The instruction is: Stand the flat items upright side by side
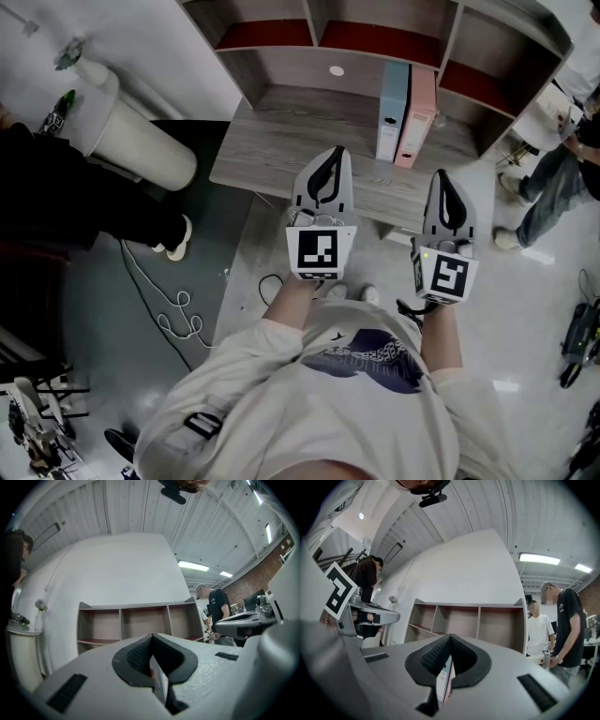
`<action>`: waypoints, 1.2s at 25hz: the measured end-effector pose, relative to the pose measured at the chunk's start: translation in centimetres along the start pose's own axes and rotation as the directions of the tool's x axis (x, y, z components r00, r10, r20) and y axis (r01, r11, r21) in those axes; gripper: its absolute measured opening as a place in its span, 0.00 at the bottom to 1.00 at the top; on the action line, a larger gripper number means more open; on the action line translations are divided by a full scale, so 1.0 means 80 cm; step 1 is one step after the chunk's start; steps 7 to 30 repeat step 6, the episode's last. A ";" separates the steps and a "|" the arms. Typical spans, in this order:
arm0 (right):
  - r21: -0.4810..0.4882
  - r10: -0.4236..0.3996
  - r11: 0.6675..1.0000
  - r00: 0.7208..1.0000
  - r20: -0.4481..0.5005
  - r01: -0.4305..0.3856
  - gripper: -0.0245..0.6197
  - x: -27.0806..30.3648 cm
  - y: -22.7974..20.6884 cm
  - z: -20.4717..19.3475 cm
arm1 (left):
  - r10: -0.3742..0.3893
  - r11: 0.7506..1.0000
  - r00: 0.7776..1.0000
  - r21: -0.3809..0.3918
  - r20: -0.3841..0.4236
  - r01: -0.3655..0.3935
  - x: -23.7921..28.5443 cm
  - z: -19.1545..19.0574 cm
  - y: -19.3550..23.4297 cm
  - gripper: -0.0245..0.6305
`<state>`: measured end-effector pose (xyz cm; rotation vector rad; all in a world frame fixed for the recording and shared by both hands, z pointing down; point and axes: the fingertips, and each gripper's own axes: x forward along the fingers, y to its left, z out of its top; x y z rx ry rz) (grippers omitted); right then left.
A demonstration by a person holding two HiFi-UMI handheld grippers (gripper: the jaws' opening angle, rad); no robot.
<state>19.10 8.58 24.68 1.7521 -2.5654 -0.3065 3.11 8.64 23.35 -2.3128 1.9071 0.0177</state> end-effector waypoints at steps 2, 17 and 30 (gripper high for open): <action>-0.003 0.005 1.000 1.000 -0.002 -0.005 0.03 0.002 0.000 -0.002 | 0.003 1.000 1.000 0.004 -0.003 -0.003 0.002 -0.001 0.001 0.05; -0.008 0.010 1.000 1.000 -0.001 -0.010 0.03 0.005 0.000 -0.006 | 0.005 1.000 1.000 0.012 -0.007 -0.005 0.008 -0.004 0.003 0.05; -0.008 0.010 1.000 1.000 -0.001 -0.010 0.03 0.005 0.000 -0.006 | 0.005 1.000 1.000 0.012 -0.007 -0.005 0.008 -0.004 0.003 0.05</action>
